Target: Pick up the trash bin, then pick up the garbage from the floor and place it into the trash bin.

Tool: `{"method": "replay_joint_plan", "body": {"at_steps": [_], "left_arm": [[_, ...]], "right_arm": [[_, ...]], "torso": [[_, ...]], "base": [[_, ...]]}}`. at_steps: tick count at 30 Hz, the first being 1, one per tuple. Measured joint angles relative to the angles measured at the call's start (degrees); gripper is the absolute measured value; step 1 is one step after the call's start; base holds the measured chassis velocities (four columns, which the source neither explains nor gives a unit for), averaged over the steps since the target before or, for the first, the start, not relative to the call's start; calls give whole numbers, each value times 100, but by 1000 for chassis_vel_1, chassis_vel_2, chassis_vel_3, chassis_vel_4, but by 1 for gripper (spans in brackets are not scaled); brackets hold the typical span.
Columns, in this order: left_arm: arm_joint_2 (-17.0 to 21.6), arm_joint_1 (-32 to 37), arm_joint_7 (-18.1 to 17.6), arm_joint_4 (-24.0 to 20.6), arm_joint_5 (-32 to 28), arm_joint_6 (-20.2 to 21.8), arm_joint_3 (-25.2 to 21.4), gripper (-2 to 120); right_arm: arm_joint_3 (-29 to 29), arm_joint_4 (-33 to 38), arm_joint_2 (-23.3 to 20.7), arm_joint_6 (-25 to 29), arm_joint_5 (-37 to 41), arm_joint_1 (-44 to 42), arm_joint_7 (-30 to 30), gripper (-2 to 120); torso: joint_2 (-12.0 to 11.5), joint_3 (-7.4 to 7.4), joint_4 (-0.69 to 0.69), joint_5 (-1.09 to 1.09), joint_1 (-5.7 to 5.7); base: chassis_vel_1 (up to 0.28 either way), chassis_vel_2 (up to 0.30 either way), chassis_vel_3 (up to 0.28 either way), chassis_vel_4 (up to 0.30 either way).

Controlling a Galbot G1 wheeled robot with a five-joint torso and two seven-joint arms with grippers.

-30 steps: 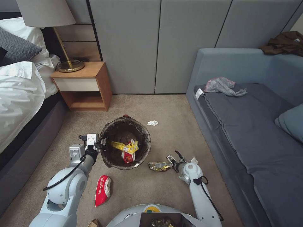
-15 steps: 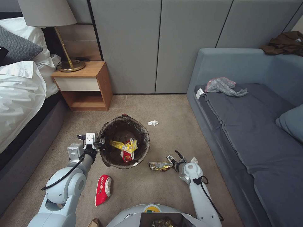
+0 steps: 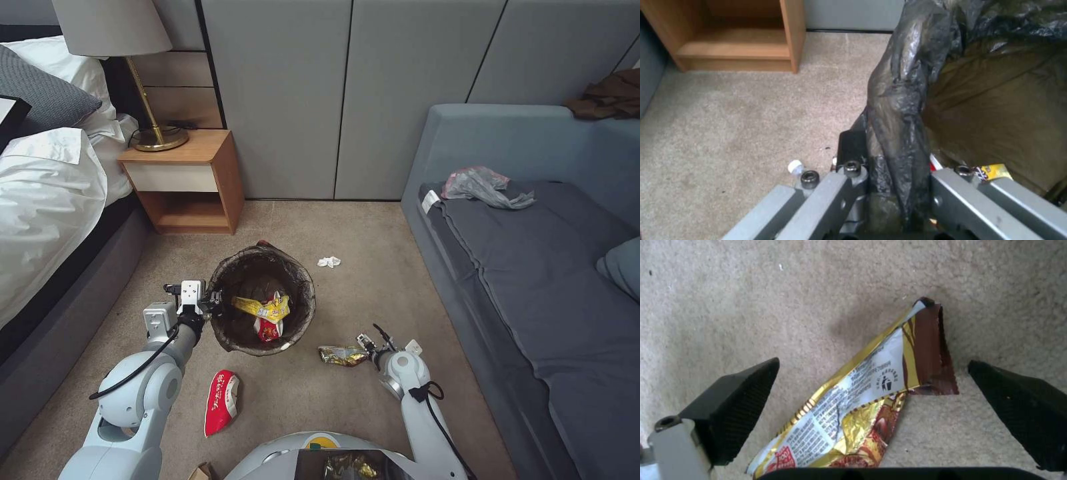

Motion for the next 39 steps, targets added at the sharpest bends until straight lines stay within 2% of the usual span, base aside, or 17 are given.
{"method": "replay_joint_plan", "body": {"at_steps": [9,15,18,20,22,24,25,26,28,29,31,32,34,39], "left_arm": [[2,20,35,12,1,-30,-27,0],[-17,17,35,-2,1,-30,-18,0],[-7,23,-17,-75,-33,21,-17,0],[-2,23,-32,-93,-47,36,-17,0],[12,21,-44,-109,-56,58,-17,0],[18,18,-45,-109,-56,62,-19,0],[28,16,-48,-109,-56,66,-21,0],[28,16,-48,-109,-56,66,-21,0],[30,12,-42,-99,-56,66,-18,0],[30,12,-42,-99,-56,66,-18,0],[19,3,-42,-76,-52,63,-9,0],[11,1,-39,-65,-50,60,-5,0],[11,1,-36,-63,-49,56,-4,0],[36,5,-27,-60,-50,49,-28,0]], "right_arm": [[-53,64,-53,-57,-65,-55,0,100],[-70,155,-90,-100,-79,-113,1,90],[-95,291,-98,-122,-86,-223,58,75],[-99,315,-98,-124,-88,-242,72,72],[-118,408,-103,-140,-101,-302,109,62],[-130,463,-112,-153,-105,-332,134,59],[-147,589,-130,-214,-102,-390,206,51],[-147,589,-130,-214,-102,-390,206,51],[-192,840,-152,-294,4,-448,361,39],[-192,840,-152,-294,4,-448,361,39],[-218,966,-166,-332,60,-476,426,32],[-247,1018,-164,-338,89,-472,436,25],[-256,1022,-165,-336,100,-455,438,21],[-300,860,-155,-314,90,-381,369,2]], "torso": [[-1,1,1,2,0],[-1,1,-5,-3,0],[-2,2,-5,-2,1],[-2,3,-5,-2,1],[-4,5,-2,3,1],[-4,6,-2,5,2],[-5,7,-4,4,2],[-5,7,-4,4,2],[-5,6,-4,7,3],[-5,6,-4,7,3],[-5,6,-6,2,3],[-5,4,-3,5,2],[-5,3,-1,1,2],[-4,2,-2,0,2]], "base": [[0,0,0,0],[0,0,0,0],[0,0,0,0],[0,0,0,0],[0,0,0,0],[0,0,0,0],[0,0,0,0],[0,0,0,0],[0,0,0,0],[0,0,0,0],[0,0,0,0],[0,0,0,0],[0,0,0,0],[0,0,0,0]]}}
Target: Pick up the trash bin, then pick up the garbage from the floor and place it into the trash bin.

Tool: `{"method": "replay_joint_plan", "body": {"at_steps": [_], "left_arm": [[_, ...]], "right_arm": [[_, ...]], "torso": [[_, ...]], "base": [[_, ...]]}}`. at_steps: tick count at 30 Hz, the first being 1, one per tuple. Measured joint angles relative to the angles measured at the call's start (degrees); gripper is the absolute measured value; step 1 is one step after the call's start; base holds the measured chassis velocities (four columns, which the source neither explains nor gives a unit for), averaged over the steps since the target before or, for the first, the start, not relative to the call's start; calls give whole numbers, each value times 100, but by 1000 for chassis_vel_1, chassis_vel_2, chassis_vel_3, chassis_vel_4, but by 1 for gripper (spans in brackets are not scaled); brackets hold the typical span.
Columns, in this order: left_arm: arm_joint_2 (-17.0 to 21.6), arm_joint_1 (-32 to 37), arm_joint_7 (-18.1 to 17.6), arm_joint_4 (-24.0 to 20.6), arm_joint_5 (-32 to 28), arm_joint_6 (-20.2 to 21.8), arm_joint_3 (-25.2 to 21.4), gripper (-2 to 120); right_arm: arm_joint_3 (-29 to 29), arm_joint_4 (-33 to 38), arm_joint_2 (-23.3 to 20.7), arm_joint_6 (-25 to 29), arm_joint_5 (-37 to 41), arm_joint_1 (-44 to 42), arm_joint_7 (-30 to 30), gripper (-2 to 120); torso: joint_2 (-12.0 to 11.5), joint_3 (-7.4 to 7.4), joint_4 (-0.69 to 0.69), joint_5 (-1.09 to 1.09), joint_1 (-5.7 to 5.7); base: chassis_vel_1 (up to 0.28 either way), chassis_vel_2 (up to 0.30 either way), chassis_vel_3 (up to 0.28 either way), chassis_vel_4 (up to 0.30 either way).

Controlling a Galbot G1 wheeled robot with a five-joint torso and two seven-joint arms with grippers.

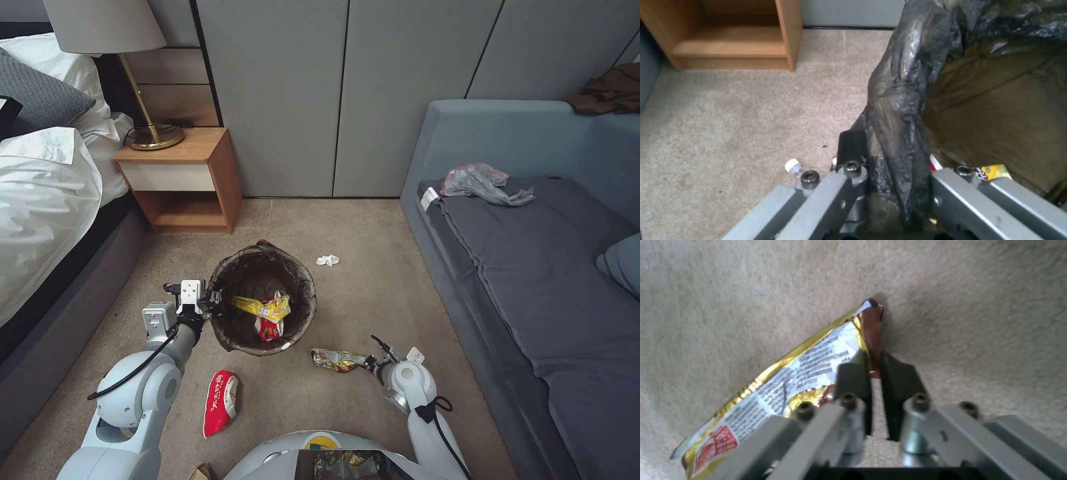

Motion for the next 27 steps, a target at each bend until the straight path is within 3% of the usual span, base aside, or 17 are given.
{"method": "replay_joint_plan", "body": {"at_steps": [17,22,27], "left_arm": [[-8,3,15,17,12,-13,-4,0],[-1,-1,10,14,3,-11,-16,0],[0,-4,2,13,1,3,-20,0]], "right_arm": [[-10,114,-58,50,-40,33,-60,0],[26,626,-187,45,-11,-78,-13,0],[35,1565,-438,-37,52,-238,130,0]], "torso": [[3,-1,0,0,-1],[3,-2,0,-1,-1],[3,-2,0,-1,-1]], "base": [[0,0,0,0],[0,0,0,0],[0,0,0,0]]}}
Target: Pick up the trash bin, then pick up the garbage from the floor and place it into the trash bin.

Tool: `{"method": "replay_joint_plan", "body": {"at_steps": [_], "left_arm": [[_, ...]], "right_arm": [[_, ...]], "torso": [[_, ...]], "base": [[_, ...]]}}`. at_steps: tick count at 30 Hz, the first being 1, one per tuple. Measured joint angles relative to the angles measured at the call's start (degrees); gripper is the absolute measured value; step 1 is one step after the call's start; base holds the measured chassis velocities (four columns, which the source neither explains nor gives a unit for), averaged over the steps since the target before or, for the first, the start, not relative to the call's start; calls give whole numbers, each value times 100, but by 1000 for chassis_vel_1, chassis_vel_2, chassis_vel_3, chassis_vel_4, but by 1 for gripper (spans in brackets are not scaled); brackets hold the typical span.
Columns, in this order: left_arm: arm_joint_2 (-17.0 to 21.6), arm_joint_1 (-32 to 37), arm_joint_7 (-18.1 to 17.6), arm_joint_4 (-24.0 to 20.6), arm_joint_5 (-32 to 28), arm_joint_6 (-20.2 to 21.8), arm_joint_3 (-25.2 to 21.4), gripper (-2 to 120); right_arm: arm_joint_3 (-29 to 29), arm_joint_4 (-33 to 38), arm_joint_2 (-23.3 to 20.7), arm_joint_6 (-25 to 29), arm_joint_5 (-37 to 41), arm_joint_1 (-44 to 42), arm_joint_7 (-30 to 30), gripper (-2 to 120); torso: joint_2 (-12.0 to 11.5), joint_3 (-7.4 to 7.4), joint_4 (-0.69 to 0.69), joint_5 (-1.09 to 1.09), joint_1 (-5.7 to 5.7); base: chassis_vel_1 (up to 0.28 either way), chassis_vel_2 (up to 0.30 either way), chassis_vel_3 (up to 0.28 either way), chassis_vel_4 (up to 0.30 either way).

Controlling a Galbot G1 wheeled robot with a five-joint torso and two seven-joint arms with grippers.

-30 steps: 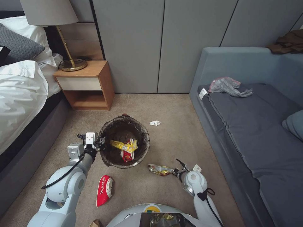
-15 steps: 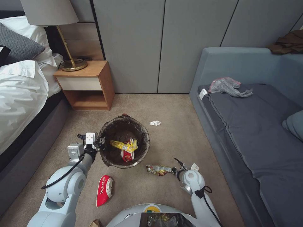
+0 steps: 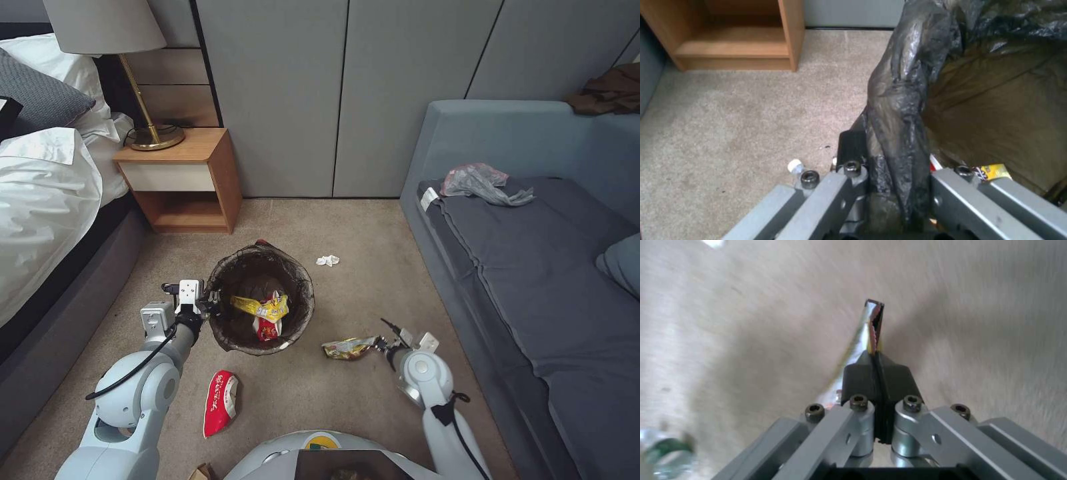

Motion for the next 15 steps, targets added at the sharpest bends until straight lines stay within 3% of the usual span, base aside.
{"method": "replay_joint_plan", "body": {"at_steps": [9,11,12,15], "left_arm": [[-18,-17,-20,27,1,115,73,0],[-1,-21,-22,46,-8,198,94,0],[-1,-21,-22,46,-8,198,94,0],[8,-27,-27,54,-38,245,126,0]], "right_arm": [[-24,1667,-613,-234,320,-53,241,0],[-52,2263,-1053,-334,602,97,252,0],[-52,2263,-1053,-334,602,97,252,0],[-27,2876,-2148,-390,1048,471,62,0]], "torso": [[0,0,-1,0,0],[0,0,-1,1,0],[0,0,-1,1,0],[0,0,1,2,0]], "base": [[0,0,0,0],[0,0,0,0],[0,0,0,0],[0,0,0,0]]}}
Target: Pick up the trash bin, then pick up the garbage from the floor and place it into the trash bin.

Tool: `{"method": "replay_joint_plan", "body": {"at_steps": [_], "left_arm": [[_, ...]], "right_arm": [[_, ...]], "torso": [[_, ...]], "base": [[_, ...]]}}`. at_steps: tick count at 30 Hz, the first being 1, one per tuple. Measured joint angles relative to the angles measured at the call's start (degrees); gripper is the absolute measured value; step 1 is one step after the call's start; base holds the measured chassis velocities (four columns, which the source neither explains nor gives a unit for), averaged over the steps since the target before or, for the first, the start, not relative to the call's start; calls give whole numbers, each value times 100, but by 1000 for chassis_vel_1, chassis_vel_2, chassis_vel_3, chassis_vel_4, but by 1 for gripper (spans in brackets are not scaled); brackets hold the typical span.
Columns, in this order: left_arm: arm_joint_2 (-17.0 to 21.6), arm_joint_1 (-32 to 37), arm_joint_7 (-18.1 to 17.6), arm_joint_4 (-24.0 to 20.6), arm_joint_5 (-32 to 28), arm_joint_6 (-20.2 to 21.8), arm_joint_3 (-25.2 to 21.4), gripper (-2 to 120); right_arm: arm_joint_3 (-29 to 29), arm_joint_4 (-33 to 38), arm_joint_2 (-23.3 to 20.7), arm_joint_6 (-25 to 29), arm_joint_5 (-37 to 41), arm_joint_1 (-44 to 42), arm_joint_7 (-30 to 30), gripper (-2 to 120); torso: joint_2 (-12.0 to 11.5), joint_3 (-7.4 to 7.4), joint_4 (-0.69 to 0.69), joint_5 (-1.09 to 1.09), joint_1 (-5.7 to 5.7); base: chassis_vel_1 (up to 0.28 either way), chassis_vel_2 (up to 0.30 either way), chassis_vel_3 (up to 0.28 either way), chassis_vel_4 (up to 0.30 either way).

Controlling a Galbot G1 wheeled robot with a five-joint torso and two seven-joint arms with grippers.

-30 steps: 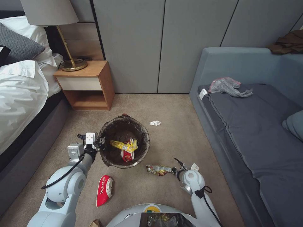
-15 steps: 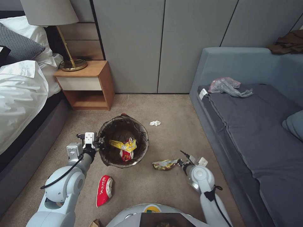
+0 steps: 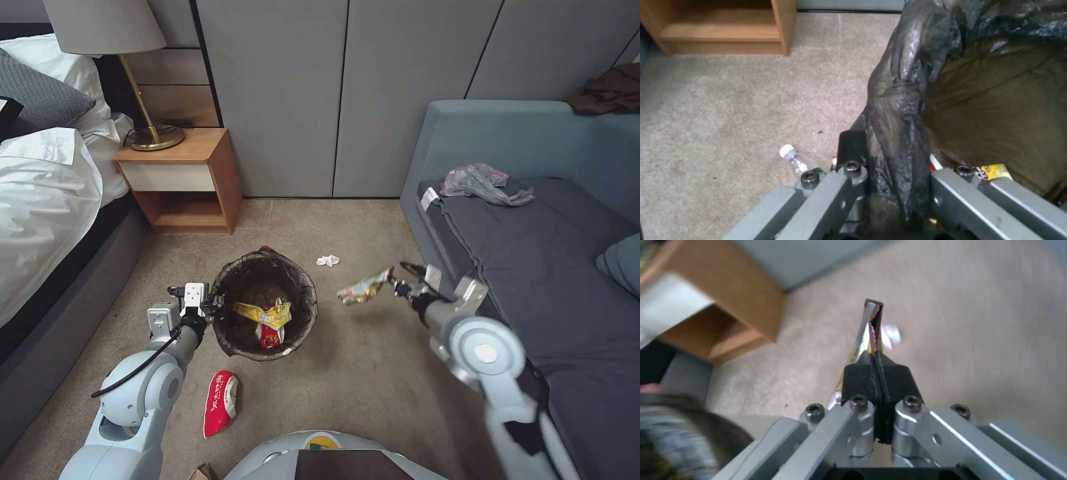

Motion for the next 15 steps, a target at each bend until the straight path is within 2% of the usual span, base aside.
{"method": "replay_joint_plan", "body": {"at_steps": [1,3,4,7,8,12,14,15], "left_arm": [[0,0,0,0,0,0,0,0],[-5,-10,-3,19,-9,1,19,0],[-5,-10,-3,19,-9,1,19,0],[-32,-16,-5,63,-16,2,44,0],[-32,-16,-5,63,-16,2,44,0],[-77,-6,-11,86,-3,4,75,0],[-77,-6,-11,86,-3,4,75,0],[-78,1,-6,108,19,5,76,0]], "right_arm": [[0,0,0,0,0,0,0,0],[67,288,-761,-2,349,347,-204,0],[67,288,-761,-2,349,347,-204,0],[93,640,-1666,-5,1269,1110,-269,0],[93,640,-1666,-5,1269,1110,-269,0],[-102,840,-2431,-5,2576,2289,-177,0],[-102,840,-2431,-5,2576,2289,-177,0],[-220,957,-2753,-27,3230,3098,-148,0]], "torso": [[0,0,0,0,0],[0,0,-2,-1,0],[0,0,-2,-1,0],[0,0,-2,0,0],[0,0,-2,0,0],[0,1,0,-1,0],[0,1,0,-1,0],[0,0,0,-4,0]], "base": [[0,0,0,0],[0,0,0,0],[0,0,0,0],[0,0,0,0],[0,0,0,0],[0,0,0,0],[0,0,0,0],[0,0,0,0]]}}
